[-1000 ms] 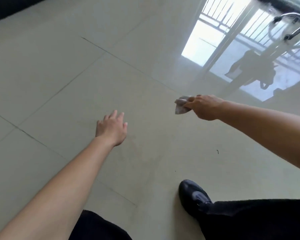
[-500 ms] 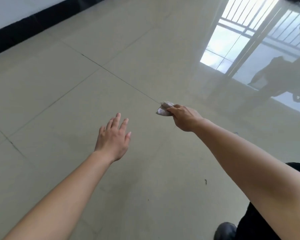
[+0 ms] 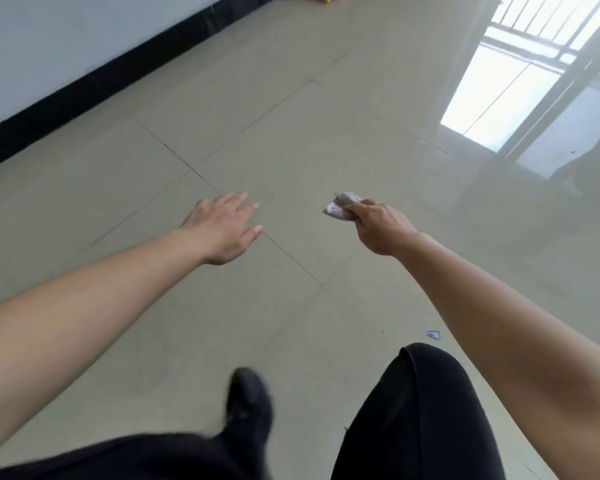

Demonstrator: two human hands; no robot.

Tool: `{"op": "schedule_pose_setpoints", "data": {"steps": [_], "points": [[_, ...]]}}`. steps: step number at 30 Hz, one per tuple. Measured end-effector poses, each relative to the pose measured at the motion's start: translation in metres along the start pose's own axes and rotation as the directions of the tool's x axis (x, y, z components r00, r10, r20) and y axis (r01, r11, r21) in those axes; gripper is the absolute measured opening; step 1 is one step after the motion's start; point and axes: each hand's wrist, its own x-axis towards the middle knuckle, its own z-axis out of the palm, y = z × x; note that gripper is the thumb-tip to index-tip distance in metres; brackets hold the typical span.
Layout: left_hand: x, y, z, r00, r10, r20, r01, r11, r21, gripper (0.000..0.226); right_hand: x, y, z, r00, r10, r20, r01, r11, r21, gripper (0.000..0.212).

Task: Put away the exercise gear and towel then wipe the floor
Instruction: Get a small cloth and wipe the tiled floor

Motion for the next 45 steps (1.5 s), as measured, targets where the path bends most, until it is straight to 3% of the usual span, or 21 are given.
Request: {"op": "schedule_pose_setpoints", "data": {"steps": [4,8,12,16,17,19,22,24,26,28,31,35,40,45], "points": [[0.058,-0.007,0.023,0.997,-0.028,-0.069,0.016,0.987,-0.16,0.059,0.029,0.006,0.056,0.998,0.06,0.024,-0.062,0.995,0.082,0.051],[0.106,-0.011,0.114,0.99,-0.116,0.083,0.13,0.971,-0.203,0.062,0.034,-0.003,0.15,0.989,0.072,0.127,-0.079,0.996,0.047,0.055],[0.145,-0.007,0.196,0.95,-0.235,0.206,0.281,0.93,-0.236,0.067,0.03,-0.017,0.23,0.954,-0.067,0.293,0.087,0.995,-0.056,0.059],[0.184,-0.004,0.238,0.924,-0.317,0.214,0.371,0.879,-0.299,0.07,0.069,0.016,0.244,0.952,-0.24,0.191,0.266,0.957,-0.119,0.056],[0.192,-0.004,0.243,0.916,-0.341,0.213,0.394,0.864,-0.313,0.07,0.083,0.032,0.236,0.962,-0.208,0.175,0.232,0.964,-0.131,0.056],[0.206,-0.008,0.252,0.893,-0.393,0.221,0.448,0.828,-0.338,0.072,0.111,0.064,0.216,0.994,-0.016,0.108,0.028,0.993,-0.11,0.057],[0.219,-0.014,0.263,0.861,-0.452,0.234,0.509,0.769,-0.387,0.074,0.142,0.089,0.195,0.946,0.295,0.134,-0.29,0.955,-0.056,0.054],[0.223,-0.016,0.27,0.865,-0.443,0.235,0.502,0.757,-0.418,0.075,0.144,0.077,0.198,0.927,0.354,0.124,-0.349,0.935,-0.057,0.055],[0.223,-0.016,0.273,0.866,-0.43,0.253,0.499,0.755,-0.426,0.074,0.125,0.051,0.214,0.948,0.292,0.125,-0.286,0.956,-0.064,0.058],[0.223,-0.017,0.268,0.866,-0.404,0.294,0.497,0.757,-0.424,0.074,0.088,0.015,0.229,0.974,0.136,0.181,-0.123,0.989,-0.081,0.065],[0.225,-0.022,0.26,0.861,-0.372,0.346,0.498,0.753,-0.431,0.075,0.039,-0.027,0.238,0.934,-0.079,0.347,0.117,0.989,-0.089,0.077],[0.229,-0.027,0.255,0.831,-0.328,0.45,0.519,0.75,-0.411,0.077,0.066,0.016,0.222,0.876,-0.27,0.4,0.334,0.938,-0.096,0.067],[0.229,-0.026,0.266,0.84,-0.345,0.419,0.515,0.751,-0.414,0.077,0.168,0.087,0.187,0.977,-0.014,0.215,0.051,0.984,-0.171,0.055],[0.225,-0.031,0.275,0.873,-0.352,0.337,0.481,0.733,-0.482,0.071,0.221,0.034,0.199,0.972,0.217,0.094,-0.214,0.976,-0.034,0.057]]}}
